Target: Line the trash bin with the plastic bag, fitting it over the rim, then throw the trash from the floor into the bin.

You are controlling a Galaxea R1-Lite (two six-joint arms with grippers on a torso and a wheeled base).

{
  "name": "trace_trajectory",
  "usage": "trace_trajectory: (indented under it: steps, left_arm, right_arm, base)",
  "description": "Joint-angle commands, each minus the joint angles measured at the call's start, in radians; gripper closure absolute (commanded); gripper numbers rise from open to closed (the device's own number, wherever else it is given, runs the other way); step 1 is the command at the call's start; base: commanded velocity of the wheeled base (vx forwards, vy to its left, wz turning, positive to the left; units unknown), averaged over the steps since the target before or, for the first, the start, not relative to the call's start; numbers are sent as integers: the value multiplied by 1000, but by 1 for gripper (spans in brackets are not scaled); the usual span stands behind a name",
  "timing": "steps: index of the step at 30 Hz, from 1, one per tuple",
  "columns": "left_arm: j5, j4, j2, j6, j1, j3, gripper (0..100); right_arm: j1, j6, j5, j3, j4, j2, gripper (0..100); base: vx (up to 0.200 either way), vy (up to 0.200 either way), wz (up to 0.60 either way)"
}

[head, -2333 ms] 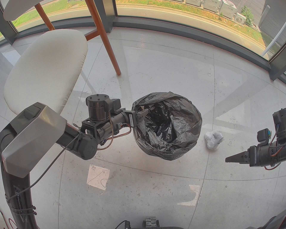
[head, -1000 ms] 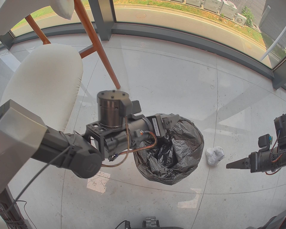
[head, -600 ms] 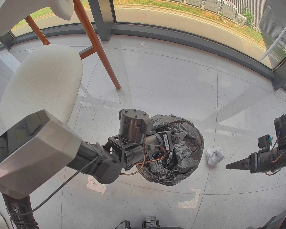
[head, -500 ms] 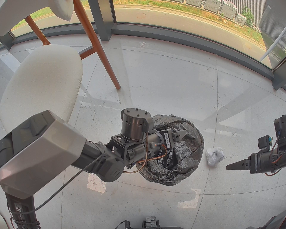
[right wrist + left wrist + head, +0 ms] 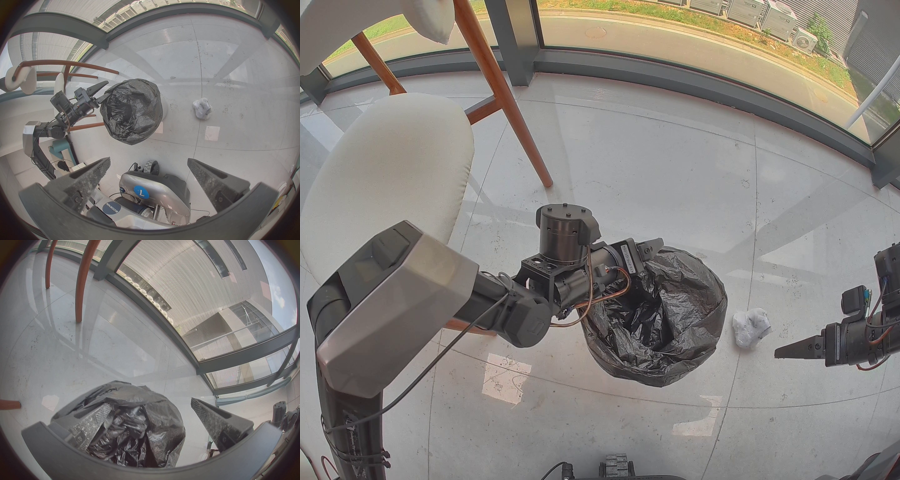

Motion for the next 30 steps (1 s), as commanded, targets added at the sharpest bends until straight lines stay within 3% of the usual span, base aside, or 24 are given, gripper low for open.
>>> trace_trajectory:
  steps: [1,8,22,25,30]
  left_arm:
    - [2,0,3,-1,12,-6,0]
    - [83,-17,41,-7,44,33,0]
    - [95,-80,-20,-75,21,178,0]
    - [117,-122,-38,-95,-7,249,0]
    - [157,-338,-35,-113,-17,432,0]
  right_arm:
    - [3,0,0,-2,-1,2,0]
    - [3,0,-1,2,-33,2,0]
    - [10,0,-1,9,-41,9,0]
    - [10,0,-1,10,-41,7,0]
    - [10,0,-1,13,-41,6,0]
  base:
    - [0,0,0]
    - [0,0,0]
    - [0,0,0]
    - [0,0,0]
    - [0,0,0]
